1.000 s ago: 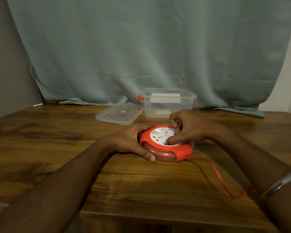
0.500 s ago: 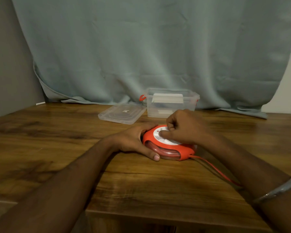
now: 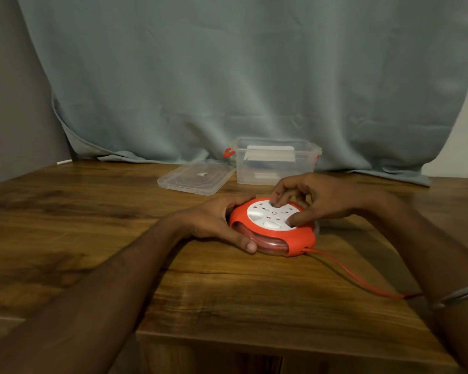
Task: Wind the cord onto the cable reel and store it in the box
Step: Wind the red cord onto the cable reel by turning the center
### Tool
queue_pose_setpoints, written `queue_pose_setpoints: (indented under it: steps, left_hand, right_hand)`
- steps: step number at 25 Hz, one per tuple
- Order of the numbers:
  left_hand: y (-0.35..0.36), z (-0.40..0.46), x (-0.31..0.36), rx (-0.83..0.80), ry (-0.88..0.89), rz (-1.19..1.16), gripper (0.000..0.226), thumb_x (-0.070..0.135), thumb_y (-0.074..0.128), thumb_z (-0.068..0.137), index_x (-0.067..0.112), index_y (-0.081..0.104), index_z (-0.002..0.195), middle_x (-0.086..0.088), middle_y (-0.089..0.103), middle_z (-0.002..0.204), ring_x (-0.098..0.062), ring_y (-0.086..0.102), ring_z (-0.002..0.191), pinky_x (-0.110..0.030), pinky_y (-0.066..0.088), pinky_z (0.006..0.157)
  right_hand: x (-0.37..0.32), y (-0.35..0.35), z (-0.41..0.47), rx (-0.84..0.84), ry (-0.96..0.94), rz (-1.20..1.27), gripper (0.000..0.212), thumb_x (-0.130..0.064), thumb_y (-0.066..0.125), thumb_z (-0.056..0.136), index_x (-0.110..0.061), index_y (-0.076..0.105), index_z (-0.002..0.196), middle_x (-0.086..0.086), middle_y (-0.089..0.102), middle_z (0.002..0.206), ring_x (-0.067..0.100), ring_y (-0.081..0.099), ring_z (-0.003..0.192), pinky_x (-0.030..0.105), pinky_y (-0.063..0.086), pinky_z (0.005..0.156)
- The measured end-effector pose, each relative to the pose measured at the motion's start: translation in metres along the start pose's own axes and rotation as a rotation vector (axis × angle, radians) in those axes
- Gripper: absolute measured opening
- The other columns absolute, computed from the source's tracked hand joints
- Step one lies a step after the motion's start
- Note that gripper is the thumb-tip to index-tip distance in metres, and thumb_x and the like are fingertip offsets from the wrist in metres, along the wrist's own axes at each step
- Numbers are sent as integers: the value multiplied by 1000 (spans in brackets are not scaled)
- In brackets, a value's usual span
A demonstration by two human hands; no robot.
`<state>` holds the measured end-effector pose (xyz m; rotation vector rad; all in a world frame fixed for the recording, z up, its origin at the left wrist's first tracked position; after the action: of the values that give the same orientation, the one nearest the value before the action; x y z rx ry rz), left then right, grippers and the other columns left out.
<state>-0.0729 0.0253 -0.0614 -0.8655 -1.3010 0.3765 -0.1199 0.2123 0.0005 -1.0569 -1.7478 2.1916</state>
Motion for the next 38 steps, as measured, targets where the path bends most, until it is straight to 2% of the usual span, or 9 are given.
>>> queue_pose_setpoints:
  steps: [4, 13, 19, 22, 25, 28, 30, 33, 38]
  left_hand:
    - [0, 0, -1, -7, 10, -30, 134, 53, 97, 48, 38, 31, 164, 18, 42, 162, -4, 44, 143, -27, 36, 120]
    - [1, 2, -2, -18, 10, -46, 127, 43, 100, 57, 35, 31, 165, 23, 45, 156, 3, 46, 139, -17, 37, 112]
    - [0, 3, -4, 0, 1, -45, 131, 52, 99, 54, 36, 31, 165, 22, 49, 155, 0, 51, 138, -32, 40, 121]
    - [1, 4, -3, -18, 2, -39, 127, 51, 99, 58, 38, 31, 164, 23, 50, 154, -1, 51, 138, -36, 41, 121]
    - [0, 4, -4, -31, -5, -57, 127, 51, 98, 57, 39, 30, 164, 23, 50, 153, -1, 51, 138, -36, 41, 122]
    - [1, 4, -5, -52, 3, -63, 129, 54, 99, 55, 42, 30, 163, 22, 46, 158, -4, 47, 142, -36, 39, 123]
    - [4, 4, -4, -85, 20, -71, 127, 51, 98, 56, 43, 29, 163, 24, 45, 157, -1, 46, 142, -29, 38, 120]
    - [5, 4, -2, -119, 25, -93, 127, 46, 97, 56, 43, 29, 163, 24, 44, 158, 0, 45, 143, -24, 38, 117]
    - [3, 3, -4, -86, 31, -90, 127, 46, 98, 54, 40, 31, 163, 25, 45, 157, 2, 45, 142, -27, 36, 122]
  right_hand:
    - [0, 4, 1, 54, 41, 45, 47, -17, 96, 71, -20, 61, 103, 6, 78, 95, 3, 62, 70, 18, 45, 58]
    - [-9, 10, 6, 144, 57, -83, 46, -38, 88, 70, -19, 49, 55, -8, 45, 51, 8, 41, 52, 34, 36, 58]
    - [-22, 18, 18, 252, 11, -247, 57, -47, 76, 81, -15, 47, 44, -5, 44, 39, 11, 44, 44, 36, 42, 55]
    - [-23, 17, 18, 250, 1, -232, 45, -45, 76, 83, -17, 57, 54, -6, 53, 48, 9, 49, 48, 37, 44, 57]
    - [-27, 6, 8, 183, -47, -108, 9, -23, 80, 84, -26, 73, 90, -15, 69, 73, 0, 56, 58, 25, 44, 58]
    - [-13, 2, 0, -19, -6, 3, 44, 0, 79, 83, -21, 68, 120, -29, 73, 91, 2, 50, 60, 16, 41, 57]
    - [-3, 2, -2, -55, -5, 25, 55, -4, 85, 80, -24, 66, 127, -16, 76, 112, 11, 55, 68, 24, 47, 62]
    - [0, 4, 1, -37, -12, 77, 65, -14, 90, 72, -29, 60, 127, -3, 77, 113, 33, 61, 77, 41, 50, 67]
    - [-7, 4, -3, 55, 50, 20, 66, -20, 97, 69, -29, 53, 118, 5, 79, 87, -1, 63, 61, 14, 44, 54]
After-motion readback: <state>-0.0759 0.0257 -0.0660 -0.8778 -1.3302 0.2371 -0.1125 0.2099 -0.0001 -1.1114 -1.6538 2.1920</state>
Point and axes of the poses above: each hand's wrist, its own z-axis towards the middle knuckle, its own y-axis out of the palm, x = y × z, the point moved 7 cm from there along z, towards the middle knuckle
